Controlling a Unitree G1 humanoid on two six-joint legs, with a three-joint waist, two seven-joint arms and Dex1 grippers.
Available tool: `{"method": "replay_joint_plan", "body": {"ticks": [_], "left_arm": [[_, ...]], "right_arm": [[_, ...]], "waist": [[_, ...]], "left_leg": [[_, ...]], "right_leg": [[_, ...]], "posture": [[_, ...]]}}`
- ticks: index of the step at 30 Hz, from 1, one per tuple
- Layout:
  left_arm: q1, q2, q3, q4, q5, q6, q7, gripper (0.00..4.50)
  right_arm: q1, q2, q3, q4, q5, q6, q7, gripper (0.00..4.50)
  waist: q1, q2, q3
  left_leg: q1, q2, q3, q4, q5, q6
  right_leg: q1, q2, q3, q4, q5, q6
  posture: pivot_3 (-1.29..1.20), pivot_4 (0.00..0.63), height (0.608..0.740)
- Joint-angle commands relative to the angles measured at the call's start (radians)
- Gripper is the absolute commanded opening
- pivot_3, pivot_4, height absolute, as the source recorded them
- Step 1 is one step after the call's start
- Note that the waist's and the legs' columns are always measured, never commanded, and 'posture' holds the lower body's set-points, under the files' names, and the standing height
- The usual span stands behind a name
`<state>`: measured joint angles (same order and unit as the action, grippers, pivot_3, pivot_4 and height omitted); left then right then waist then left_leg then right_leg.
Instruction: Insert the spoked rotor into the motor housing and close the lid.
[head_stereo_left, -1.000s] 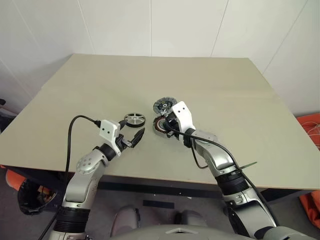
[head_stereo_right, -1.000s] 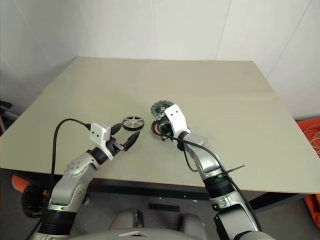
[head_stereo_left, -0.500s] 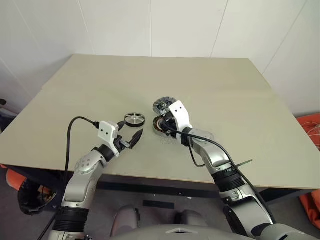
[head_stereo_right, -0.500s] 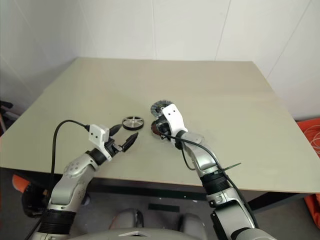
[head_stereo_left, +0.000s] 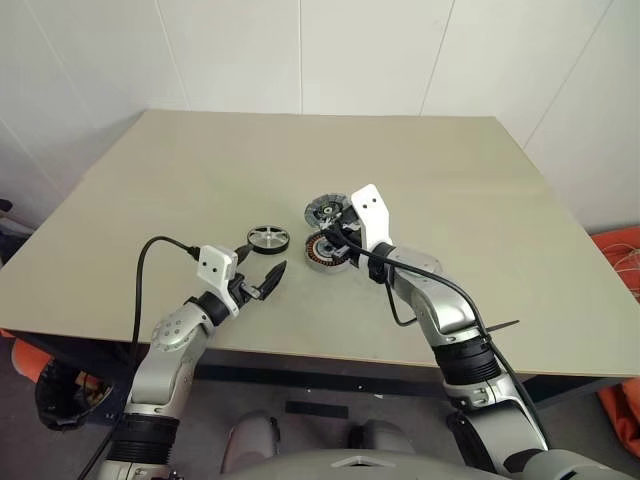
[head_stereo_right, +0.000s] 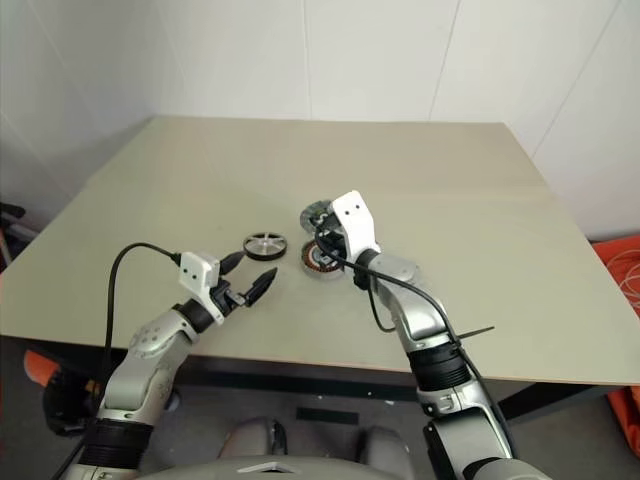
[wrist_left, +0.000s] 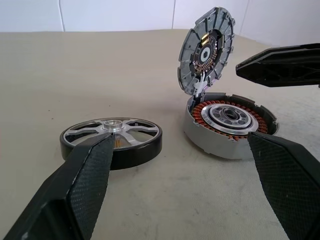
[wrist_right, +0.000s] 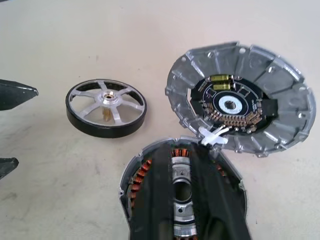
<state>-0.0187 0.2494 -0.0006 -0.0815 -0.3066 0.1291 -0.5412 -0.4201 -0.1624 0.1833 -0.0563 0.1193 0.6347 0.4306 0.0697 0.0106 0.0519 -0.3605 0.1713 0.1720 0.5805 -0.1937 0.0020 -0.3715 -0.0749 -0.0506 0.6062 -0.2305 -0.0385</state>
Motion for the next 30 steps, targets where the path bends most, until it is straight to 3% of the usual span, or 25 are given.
{"method": "replay_joint_plan", "body": {"ticks": [1, 30], "left_arm": [[-0.011, 0.005, 0.012, -0.012, -0.004, -0.023, -0.009, 4.50], [0.005, 0.003, 0.006, -0.063, -0.004, -0.006, 0.028, 4.50]], "right_arm": [[-0.018, 0.014, 0.007, -0.008, -0.003, -0.006, -0.015, 0.04], [-0.119, 0.069, 0.007, 0.305, -0.036, -0.136, -0.041, 0.04]], "waist": [[0.000, 0.000, 0.000], [-0.001, 0.000, 0.000]], "left_leg": [[0.000, 0.000, 0.000, 0.000, 0.000, 0.000], [0.000, 0.000, 0.000, -0.001, 0.000, 0.000]], "right_leg": [[0.000, 0.000, 0.000, 0.000, 0.000, 0.000], [-0.001, 0.000, 0.000, 0.000, 0.000, -0.001]], "posture": [[0.00, 0.000, 0.740], [0.00, 0.000, 0.740]]}}
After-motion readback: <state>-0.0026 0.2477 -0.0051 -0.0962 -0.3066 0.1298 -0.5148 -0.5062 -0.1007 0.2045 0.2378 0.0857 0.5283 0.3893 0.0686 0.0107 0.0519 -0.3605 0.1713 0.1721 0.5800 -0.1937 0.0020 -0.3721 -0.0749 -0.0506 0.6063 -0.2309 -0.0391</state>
